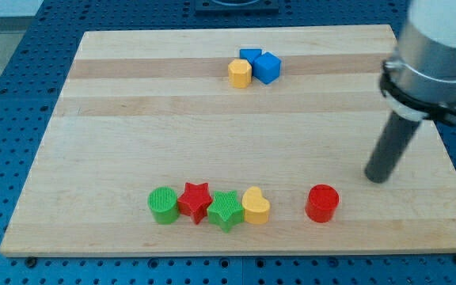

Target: Move the red circle right to the yellow heart

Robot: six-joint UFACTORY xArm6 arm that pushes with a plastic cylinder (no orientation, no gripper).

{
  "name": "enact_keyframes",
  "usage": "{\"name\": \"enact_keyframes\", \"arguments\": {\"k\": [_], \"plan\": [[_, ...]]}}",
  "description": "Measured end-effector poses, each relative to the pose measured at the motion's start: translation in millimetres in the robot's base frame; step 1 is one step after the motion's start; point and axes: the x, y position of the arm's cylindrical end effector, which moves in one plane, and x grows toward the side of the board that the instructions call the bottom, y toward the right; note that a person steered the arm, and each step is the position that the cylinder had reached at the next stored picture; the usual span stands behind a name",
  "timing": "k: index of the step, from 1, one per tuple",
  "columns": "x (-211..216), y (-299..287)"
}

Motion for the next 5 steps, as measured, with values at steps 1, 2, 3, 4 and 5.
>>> {"name": "enact_keyframes", "arguments": {"k": [1,2,3,4,5], "plan": [[29,-8],[30,-41],[30,-74],[30,-98],[30,-108]]}}
